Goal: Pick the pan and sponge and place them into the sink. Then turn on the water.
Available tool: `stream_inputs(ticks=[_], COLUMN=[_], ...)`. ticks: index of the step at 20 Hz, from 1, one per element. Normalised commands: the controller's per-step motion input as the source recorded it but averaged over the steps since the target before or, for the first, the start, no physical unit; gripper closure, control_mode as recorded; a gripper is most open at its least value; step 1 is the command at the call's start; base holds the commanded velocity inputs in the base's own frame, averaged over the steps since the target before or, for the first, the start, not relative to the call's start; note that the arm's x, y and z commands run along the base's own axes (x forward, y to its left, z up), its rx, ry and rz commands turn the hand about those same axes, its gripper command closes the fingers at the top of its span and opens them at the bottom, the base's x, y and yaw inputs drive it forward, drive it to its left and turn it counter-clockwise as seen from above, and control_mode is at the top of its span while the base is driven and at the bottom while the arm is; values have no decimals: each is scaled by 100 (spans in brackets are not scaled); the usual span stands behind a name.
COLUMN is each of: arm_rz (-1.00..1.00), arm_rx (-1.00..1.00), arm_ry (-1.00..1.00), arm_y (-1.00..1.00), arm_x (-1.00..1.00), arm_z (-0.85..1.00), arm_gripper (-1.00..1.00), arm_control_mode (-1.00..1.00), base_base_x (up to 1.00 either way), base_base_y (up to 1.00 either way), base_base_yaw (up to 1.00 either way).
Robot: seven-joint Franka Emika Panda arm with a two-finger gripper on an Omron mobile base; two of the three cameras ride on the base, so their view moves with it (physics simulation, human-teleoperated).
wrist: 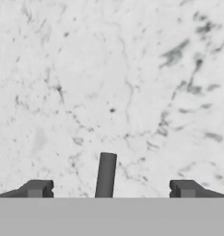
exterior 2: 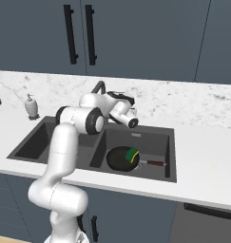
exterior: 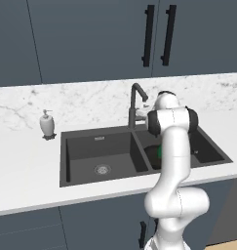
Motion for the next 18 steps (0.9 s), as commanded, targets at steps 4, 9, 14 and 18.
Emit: stream_inputs(ticks=[4,9,14,18], arm_rz=[0,-1,-6,-9], arm_rx=[2,6,7,7], arm_ry=[0,0,5,12], arm_y=[-13,-33,-57,-72], arm_x=[17,0,0,0], arm_z=[-17,-12,-11,-16], arm_gripper=[100,100,100,100], arm_control_mode=[-100,-100,-100,-100], base_base_x=[0,0,0,0], base_base_y=[0,0,0,0], base_base_yaw=[0,0,0,0])
